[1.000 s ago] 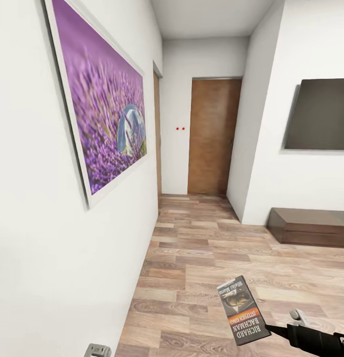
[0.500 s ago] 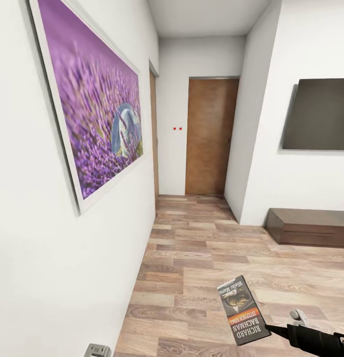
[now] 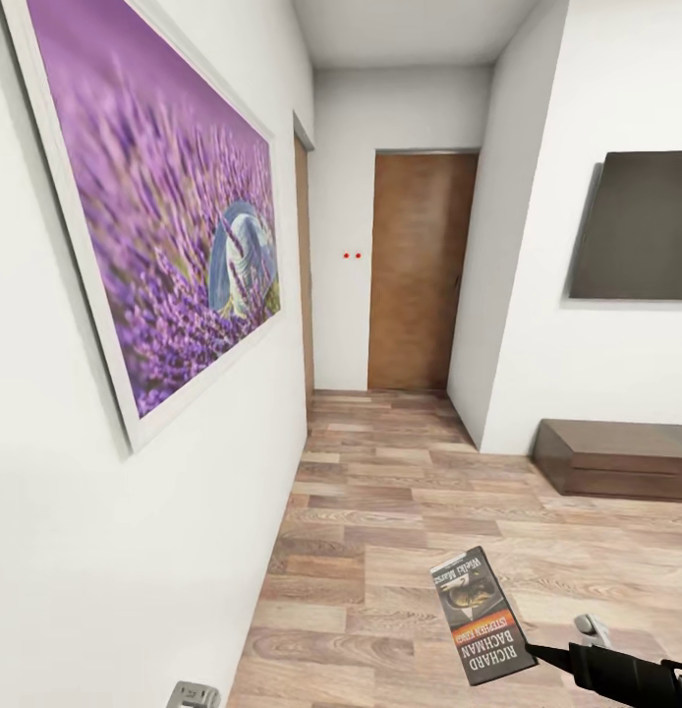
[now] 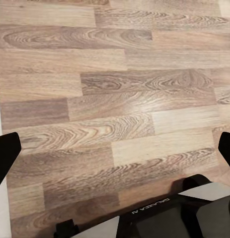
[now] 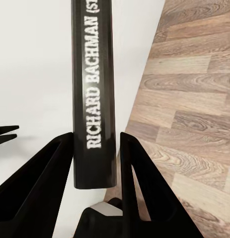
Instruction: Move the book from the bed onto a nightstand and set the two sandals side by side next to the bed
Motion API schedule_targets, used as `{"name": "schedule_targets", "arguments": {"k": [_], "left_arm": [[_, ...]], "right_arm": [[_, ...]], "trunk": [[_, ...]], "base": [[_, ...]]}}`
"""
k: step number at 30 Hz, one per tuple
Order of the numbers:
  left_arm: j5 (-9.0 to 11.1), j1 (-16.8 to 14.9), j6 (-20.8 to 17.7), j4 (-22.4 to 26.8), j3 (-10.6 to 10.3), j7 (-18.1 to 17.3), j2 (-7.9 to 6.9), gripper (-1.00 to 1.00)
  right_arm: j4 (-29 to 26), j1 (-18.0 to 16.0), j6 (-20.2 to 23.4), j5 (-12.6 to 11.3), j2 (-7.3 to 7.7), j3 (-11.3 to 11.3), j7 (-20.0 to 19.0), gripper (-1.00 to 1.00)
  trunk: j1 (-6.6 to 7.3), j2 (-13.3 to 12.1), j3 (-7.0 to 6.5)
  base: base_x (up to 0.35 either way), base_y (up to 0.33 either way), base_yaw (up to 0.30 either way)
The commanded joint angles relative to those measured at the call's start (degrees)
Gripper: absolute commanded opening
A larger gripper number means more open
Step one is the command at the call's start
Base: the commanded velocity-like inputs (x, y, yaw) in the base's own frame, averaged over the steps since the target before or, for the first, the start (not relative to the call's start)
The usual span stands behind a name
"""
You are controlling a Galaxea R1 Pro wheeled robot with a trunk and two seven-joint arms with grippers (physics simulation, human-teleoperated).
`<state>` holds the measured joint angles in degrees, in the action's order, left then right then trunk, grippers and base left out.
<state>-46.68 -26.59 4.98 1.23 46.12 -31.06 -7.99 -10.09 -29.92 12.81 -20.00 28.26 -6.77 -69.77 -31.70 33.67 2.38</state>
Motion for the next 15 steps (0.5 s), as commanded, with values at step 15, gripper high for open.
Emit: {"name": "schedule_targets", "arguments": {"k": [15], "left_arm": [[-0.60, -0.04, 0.29, 0.00, 0.37, -0.14, -0.01, 1.00]], "right_arm": [[-0.02, -0.05, 0.55, -0.72, 0.04, -0.44, -0.10, -1.00]], "trunk": [[-0.03, 0.10, 0.11]], "base": [[0.045, 0.000, -0.125]]}}
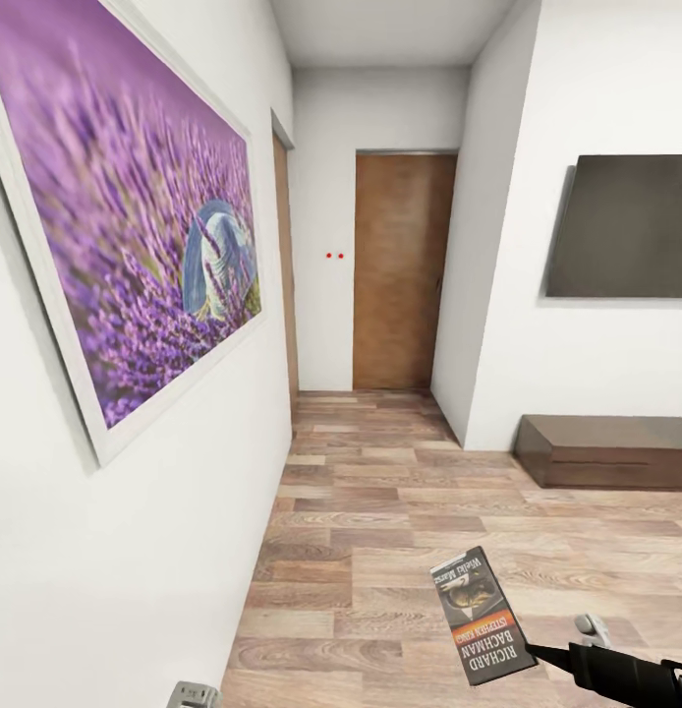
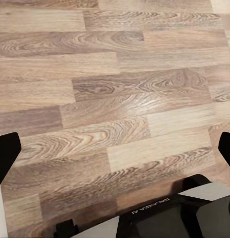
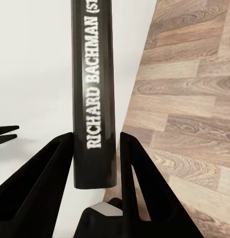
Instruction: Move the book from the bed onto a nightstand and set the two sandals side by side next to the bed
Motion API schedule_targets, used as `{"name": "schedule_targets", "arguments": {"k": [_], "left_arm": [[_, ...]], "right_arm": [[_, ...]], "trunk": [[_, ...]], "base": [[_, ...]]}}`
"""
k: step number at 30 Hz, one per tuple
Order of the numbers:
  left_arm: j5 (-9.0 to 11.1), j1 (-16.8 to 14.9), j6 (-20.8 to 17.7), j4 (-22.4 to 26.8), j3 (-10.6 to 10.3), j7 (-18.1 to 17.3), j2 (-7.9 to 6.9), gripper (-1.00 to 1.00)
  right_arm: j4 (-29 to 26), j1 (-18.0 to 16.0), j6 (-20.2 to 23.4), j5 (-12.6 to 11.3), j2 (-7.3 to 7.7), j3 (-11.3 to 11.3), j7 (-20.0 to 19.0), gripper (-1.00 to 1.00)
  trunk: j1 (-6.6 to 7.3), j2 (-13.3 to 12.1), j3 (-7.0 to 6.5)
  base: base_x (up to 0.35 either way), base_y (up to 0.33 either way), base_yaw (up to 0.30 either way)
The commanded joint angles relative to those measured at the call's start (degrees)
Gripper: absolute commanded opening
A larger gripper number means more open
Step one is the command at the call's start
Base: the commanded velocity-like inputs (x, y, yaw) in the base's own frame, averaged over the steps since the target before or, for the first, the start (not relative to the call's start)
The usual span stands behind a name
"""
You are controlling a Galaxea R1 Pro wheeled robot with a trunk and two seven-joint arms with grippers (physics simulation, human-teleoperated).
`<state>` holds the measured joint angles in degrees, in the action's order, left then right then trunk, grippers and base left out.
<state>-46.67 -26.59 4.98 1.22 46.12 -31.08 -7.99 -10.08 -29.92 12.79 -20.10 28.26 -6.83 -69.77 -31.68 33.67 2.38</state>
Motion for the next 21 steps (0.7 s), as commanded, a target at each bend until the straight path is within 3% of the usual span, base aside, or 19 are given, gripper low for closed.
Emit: {"name": "schedule_targets", "arguments": {"k": [1, 21], "left_arm": [[-0.61, -0.04, 0.29, 0.00, 0.37, -0.12, -0.01, 1.00], [-0.62, -0.04, 0.29, 0.00, 0.37, -0.12, -0.01, 1.00]], "right_arm": [[-0.03, -0.05, 0.59, -0.63, 0.04, -0.38, -0.10, -1.00], [-0.03, -0.04, 0.57, -0.53, 0.04, -0.38, -0.10, -1.00]], "trunk": [[-0.05, 0.10, 0.11], [-0.05, 0.10, 0.11]], "base": [[0.255, 0.000, -0.007], [0.305, -0.009, -0.001]]}}
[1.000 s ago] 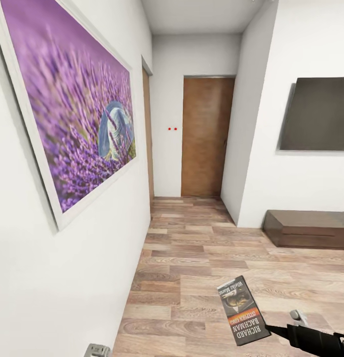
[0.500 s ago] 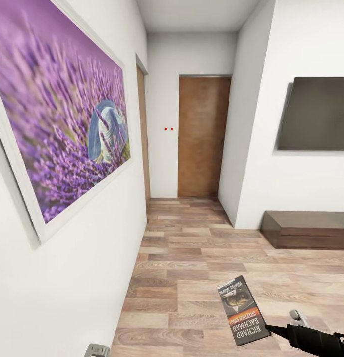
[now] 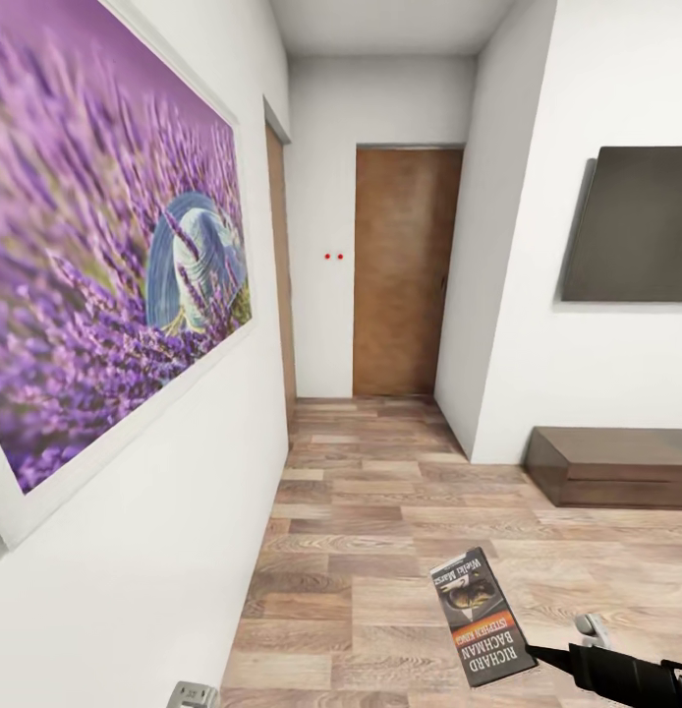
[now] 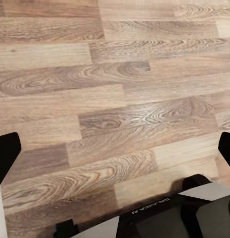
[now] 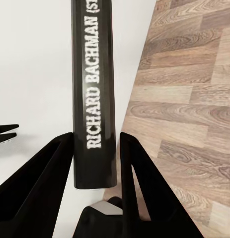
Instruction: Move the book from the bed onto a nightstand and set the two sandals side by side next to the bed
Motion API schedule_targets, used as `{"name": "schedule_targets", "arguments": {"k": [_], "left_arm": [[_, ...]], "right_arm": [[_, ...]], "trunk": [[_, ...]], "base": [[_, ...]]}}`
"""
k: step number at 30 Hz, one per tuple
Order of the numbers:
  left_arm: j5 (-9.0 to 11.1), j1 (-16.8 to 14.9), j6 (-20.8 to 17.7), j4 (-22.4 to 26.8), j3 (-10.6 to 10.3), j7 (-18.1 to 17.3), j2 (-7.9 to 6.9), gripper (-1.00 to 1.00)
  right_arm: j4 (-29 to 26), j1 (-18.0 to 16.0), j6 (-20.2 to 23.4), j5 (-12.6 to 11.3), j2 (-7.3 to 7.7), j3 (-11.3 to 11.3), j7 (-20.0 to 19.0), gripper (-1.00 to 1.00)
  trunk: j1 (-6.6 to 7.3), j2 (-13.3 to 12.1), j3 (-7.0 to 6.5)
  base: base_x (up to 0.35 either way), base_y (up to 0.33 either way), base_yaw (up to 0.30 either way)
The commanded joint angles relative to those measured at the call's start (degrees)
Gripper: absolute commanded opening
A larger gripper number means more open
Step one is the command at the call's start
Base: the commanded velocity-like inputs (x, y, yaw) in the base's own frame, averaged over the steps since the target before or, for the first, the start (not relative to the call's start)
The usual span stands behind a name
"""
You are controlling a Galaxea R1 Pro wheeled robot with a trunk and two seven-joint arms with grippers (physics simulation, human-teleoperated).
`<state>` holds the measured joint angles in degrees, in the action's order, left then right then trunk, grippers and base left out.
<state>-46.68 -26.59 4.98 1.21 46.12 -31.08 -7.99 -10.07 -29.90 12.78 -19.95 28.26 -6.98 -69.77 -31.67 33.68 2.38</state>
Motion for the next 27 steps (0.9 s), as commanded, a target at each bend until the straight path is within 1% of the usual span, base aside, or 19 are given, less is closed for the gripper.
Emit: {"name": "schedule_targets", "arguments": {"k": [1, 4, 10, 27], "left_arm": [[-0.61, -0.04, 0.29, 0.01, 0.37, -0.12, -0.01, 1.00], [-0.59, -0.04, 0.29, 0.02, 0.37, -0.12, -0.01, 1.00], [-0.61, -0.04, 0.29, 0.01, 0.37, -0.12, -0.01, 1.00], [-0.59, -0.04, 0.29, 0.02, 0.37, -0.12, -0.01, 1.00]], "right_arm": [[-0.04, -0.06, 0.58, -0.66, 0.04, -0.23, -0.10, -1.00], [-0.04, -0.07, 0.62, -0.62, 0.04, -0.23, -0.13, -1.00], [-0.04, -0.07, 0.61, -0.60, 0.04, -0.23, -0.10, -1.00], [-0.04, -0.07, 0.58, -0.71, 0.04, -0.23, -0.10, -1.00]], "trunk": [[-0.06, 0.10, 0.11], [-0.06, 0.10, 0.11], [-0.06, 0.10, 0.11], [-0.06, 0.10, 0.11]], "base": [[0.310, -0.074, 0.000], [0.310, -0.081, -0.030], [0.310, -0.085, -0.141], [0.310, -0.086, -0.005]]}}
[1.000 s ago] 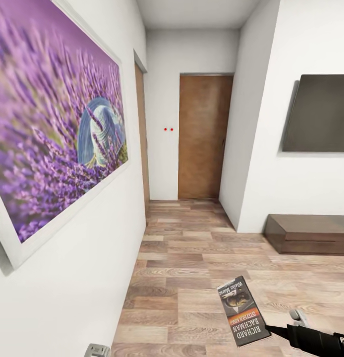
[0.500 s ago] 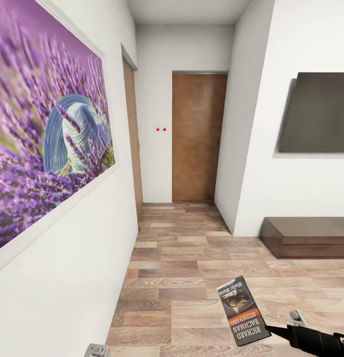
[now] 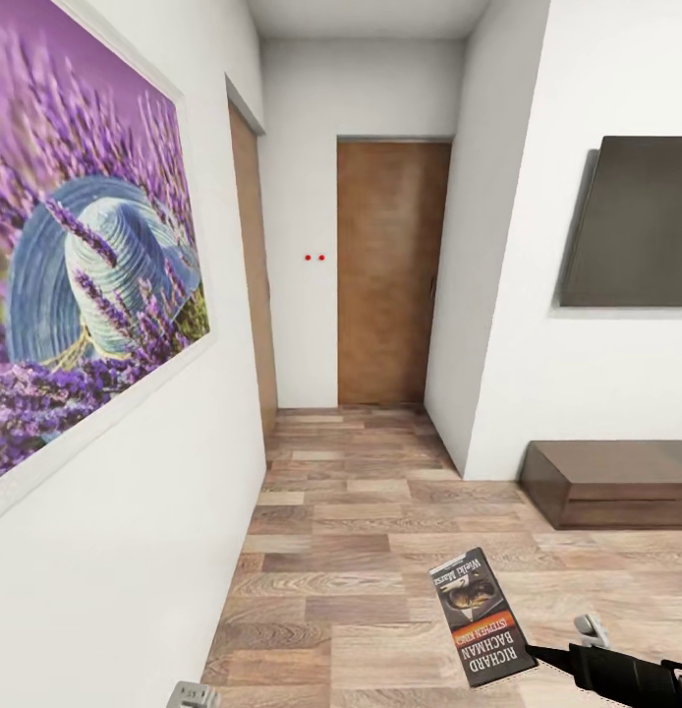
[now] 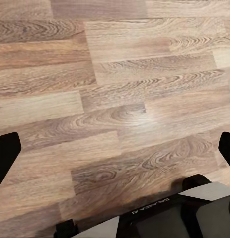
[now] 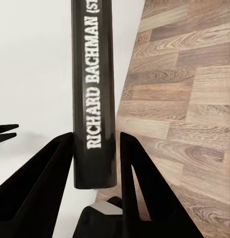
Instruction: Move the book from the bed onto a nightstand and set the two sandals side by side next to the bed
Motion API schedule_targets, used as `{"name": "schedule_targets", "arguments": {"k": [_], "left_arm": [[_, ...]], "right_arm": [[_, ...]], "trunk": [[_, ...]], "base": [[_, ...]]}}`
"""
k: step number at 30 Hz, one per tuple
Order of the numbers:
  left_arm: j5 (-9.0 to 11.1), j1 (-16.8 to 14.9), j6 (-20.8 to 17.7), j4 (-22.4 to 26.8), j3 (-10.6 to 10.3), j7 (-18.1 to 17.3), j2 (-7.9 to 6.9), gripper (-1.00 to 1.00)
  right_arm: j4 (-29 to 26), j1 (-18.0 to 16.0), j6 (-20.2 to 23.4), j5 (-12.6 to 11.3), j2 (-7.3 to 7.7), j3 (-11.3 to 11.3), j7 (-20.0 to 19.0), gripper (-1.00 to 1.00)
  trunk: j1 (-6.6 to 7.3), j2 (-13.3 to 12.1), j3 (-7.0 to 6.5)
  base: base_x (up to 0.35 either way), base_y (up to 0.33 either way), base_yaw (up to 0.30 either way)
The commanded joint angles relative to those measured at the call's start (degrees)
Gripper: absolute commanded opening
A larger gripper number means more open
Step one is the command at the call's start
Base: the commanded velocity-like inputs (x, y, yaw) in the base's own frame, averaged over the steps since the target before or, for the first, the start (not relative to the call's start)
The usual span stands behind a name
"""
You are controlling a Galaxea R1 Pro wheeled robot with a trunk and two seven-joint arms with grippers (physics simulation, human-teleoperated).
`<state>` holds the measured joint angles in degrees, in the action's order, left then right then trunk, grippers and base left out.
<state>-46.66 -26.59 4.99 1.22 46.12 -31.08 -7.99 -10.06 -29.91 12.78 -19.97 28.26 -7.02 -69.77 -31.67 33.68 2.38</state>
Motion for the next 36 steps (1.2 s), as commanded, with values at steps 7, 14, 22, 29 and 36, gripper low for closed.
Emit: {"name": "schedule_targets", "arguments": {"k": [7, 14, 22, 29, 36], "left_arm": [[-0.62, -0.04, 0.29, 0.01, 0.37, -0.12, -0.01, 1.00], [-0.62, -0.04, 0.29, 0.01, 0.37, -0.12, -0.01, 1.00], [-0.61, -0.04, 0.29, 0.01, 0.37, -0.12, -0.01, 1.00], [-0.61, -0.04, 0.29, 0.01, 0.37, -0.12, -0.01, 1.00], [-0.60, -0.04, 0.29, 0.00, 0.37, -0.12, -0.01, 1.00]], "right_arm": [[-0.05, -0.06, 0.58, -0.54, 0.04, -0.18, -0.10, -1.00], [-0.05, -0.06, 0.58, -0.51, 0.04, -0.18, -0.10, -1.00], [-0.05, -0.06, 0.58, -0.58, 0.04, -0.18, -0.10, -1.00], [-0.05, -0.06, 0.58, -0.57, 0.04, -0.18, -0.10, -1.00], [-0.05, -0.06, 0.58, -0.63, 0.04, -0.18, -0.10, -1.00]], "trunk": [[-0.05, 0.09, 0.11], [-0.05, 0.09, 0.11], [-0.05, 0.09, 0.11], [-0.05, 0.09, 0.11], [-0.05, 0.09, 0.11]], "base": [[0.310, -0.086, -0.001], [0.310, -0.085, -0.189], [0.310, -0.061, -0.279], [0.308, -0.005, -0.281], [0.307, 0.000, -0.282]]}}
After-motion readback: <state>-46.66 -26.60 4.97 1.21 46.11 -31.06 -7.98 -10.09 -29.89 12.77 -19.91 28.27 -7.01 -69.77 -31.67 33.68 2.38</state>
